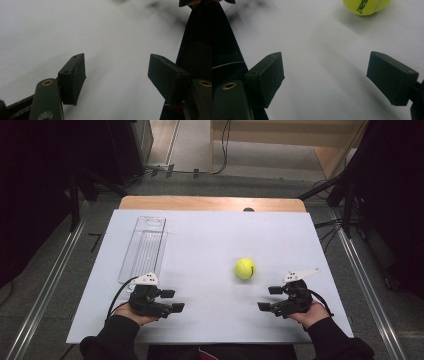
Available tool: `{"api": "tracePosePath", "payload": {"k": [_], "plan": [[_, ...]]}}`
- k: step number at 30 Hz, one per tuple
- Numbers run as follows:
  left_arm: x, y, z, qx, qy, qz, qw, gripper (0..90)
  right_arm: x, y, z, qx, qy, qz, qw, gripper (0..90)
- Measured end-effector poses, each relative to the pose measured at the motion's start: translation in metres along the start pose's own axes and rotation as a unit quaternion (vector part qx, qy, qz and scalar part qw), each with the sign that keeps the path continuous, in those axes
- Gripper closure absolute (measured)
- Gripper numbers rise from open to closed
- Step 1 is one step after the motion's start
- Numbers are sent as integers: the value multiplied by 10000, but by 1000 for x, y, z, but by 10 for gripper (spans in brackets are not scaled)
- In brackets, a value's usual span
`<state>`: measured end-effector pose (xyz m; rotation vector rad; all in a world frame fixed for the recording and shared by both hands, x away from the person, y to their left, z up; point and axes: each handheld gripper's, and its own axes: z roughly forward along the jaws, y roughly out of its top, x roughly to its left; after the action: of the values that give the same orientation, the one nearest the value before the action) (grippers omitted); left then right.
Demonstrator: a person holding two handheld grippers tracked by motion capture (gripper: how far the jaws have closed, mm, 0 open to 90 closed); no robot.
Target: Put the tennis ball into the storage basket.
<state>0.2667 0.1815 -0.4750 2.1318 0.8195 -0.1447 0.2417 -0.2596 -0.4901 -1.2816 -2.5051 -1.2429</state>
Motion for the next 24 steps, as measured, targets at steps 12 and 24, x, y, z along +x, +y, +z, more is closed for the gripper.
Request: {"api": "tracePosePath", "payload": {"k": [12,24], "plan": [[3,-1,-2,-13,0,9,10000,311,2,2,2,69,-47,0,10000,124],[1,-1,-3,13,86,1,10000,311,4,1,2,63,-65,-90,9999,123]]}}
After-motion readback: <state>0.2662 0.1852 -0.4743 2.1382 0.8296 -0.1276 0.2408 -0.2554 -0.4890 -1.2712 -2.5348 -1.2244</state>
